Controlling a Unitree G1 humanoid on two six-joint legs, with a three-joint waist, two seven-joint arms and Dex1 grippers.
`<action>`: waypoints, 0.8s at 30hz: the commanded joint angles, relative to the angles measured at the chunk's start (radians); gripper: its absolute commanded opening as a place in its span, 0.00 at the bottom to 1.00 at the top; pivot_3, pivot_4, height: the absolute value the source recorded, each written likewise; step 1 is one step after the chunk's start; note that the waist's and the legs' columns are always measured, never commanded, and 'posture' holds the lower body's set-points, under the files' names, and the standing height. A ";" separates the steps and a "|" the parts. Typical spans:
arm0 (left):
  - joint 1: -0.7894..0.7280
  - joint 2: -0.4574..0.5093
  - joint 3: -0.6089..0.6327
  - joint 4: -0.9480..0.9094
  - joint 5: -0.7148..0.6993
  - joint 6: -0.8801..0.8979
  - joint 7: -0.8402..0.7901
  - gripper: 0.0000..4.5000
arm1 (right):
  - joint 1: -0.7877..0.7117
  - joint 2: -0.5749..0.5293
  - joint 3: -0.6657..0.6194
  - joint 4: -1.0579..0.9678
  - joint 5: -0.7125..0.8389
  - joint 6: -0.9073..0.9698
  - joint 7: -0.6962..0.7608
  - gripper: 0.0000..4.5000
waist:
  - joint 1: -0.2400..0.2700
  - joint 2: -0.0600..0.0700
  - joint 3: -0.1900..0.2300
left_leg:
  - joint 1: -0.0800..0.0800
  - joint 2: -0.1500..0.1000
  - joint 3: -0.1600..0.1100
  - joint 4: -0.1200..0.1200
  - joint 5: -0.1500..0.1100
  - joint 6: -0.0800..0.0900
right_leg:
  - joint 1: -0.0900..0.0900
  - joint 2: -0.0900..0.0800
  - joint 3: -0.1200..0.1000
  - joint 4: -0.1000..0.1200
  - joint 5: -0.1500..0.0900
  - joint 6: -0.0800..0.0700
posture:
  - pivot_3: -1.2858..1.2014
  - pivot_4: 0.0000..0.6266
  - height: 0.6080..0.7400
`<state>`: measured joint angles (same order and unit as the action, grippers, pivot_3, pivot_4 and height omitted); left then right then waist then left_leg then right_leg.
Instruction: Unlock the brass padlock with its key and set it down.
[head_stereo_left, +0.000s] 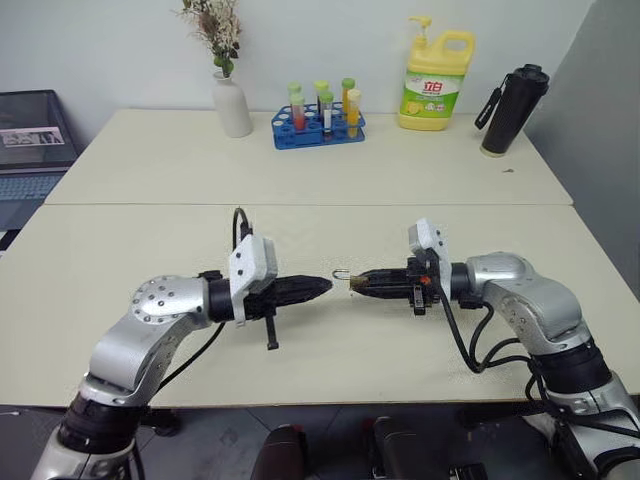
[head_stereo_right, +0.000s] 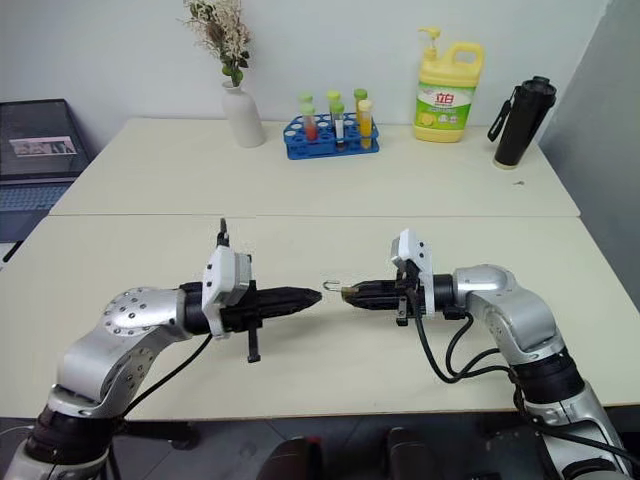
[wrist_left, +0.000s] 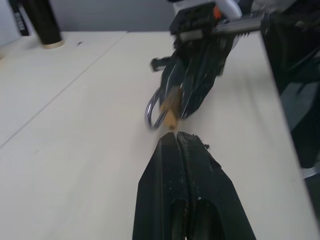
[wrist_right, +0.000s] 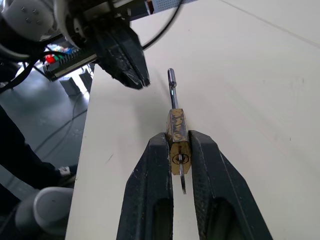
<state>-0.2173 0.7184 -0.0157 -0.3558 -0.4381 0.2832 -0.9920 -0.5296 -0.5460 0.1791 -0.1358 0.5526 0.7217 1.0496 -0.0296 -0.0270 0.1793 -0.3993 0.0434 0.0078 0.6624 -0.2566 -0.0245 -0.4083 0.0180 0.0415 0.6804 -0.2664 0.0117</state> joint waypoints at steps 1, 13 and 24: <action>0.023 0.037 0.038 0.051 0.136 -0.253 -0.023 0.14 | -0.028 -0.006 -0.045 -0.021 0.053 0.068 -0.006 0.03 | 0.000 0.000 0.000 | 0.000 0.000 0.000 0.000 0.000 0.000 | 0.000 0.000 0.000 0.000 0.000 0.000 | 0.52 0.24 1.00; 0.055 0.065 -0.016 0.267 0.444 -0.855 0.010 0.78 | -0.010 0.095 -0.010 -0.072 0.135 0.450 -0.234 0.03 | -0.001 0.000 0.000 | -0.001 0.000 0.002 -0.001 0.000 0.000 | -0.001 -0.002 0.001 0.000 0.000 -0.001 | 0.52 0.24 1.00; 0.106 0.088 -0.038 0.290 0.420 -0.988 0.021 0.78 | -0.014 0.234 -0.031 0.019 0.103 0.543 -0.418 0.03 | -0.003 0.000 0.000 | -0.001 0.000 0.002 -0.001 0.000 0.000 | -0.002 -0.002 0.001 0.000 0.000 -0.001 | 0.52 0.24 1.00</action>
<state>-0.1175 0.7931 -0.0456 -0.0376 0.0082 -0.6851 -0.9735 -0.5298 -0.3266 0.1757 -0.1135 0.6494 1.2577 0.6469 -0.0322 -0.0268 0.1794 -0.4006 0.0437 0.0104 0.6612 -0.2567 -0.0244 -0.4104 0.0161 0.0424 0.6804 -0.2666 0.0112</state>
